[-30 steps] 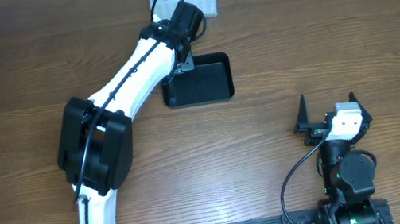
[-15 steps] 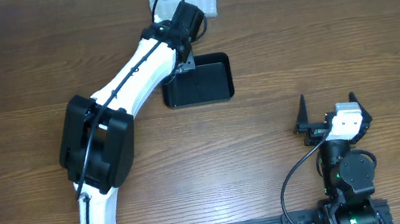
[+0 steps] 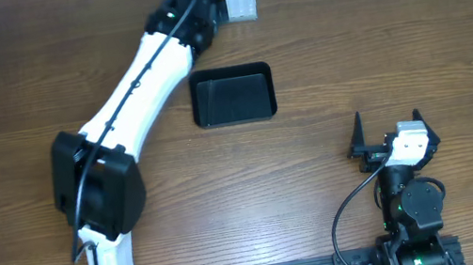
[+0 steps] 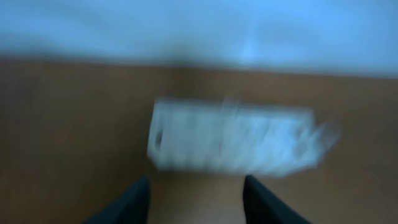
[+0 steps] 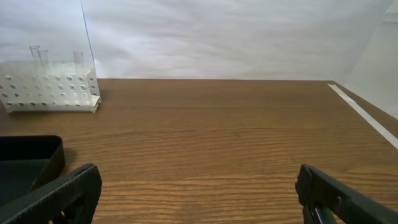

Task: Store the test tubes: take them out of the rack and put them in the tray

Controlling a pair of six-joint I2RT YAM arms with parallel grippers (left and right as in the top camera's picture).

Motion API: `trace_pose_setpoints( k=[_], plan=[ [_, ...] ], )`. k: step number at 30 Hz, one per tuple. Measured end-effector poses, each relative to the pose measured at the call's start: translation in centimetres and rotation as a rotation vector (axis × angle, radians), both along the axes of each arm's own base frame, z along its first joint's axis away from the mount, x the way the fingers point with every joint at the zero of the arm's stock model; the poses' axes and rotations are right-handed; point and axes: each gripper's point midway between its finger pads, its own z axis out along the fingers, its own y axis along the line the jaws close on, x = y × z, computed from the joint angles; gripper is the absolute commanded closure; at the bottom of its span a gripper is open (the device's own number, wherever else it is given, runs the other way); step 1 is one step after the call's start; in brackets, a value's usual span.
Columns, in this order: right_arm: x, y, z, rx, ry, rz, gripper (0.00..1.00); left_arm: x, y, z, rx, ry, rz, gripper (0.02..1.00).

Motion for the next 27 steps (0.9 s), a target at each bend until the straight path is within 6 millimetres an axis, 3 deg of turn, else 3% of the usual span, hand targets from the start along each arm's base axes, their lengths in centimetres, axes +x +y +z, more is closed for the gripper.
trace_pose_setpoints(
  k=[3,7,10,15,18,27],
  plan=[
    [0.0,0.0,0.0,0.000,0.000,0.000,0.007,1.5,0.3,2.9,-0.015,-0.088,-0.034,0.463],
    [0.0,0.0,0.0,0.000,0.000,0.000,0.009,3.1,1.0,3.2,-0.005,-0.126,-0.087,0.450],
    [0.0,0.0,0.0,0.000,0.000,0.000,0.007,4.1,1.0,2.0,0.007,-0.128,-0.127,0.437],
    [0.0,0.0,0.0,-0.001,0.000,0.000,0.007,5.4,0.4,-1.4,0.027,-0.101,-0.201,0.292],
    [0.0,0.0,0.0,0.000,0.000,0.000,0.009,5.7,-0.1,-3.1,0.034,-0.079,-0.236,0.288],
    [0.0,0.0,0.0,-0.001,0.000,0.000,0.007,6.1,-0.4,-4.7,0.025,-0.069,-0.269,0.288]
  ],
)
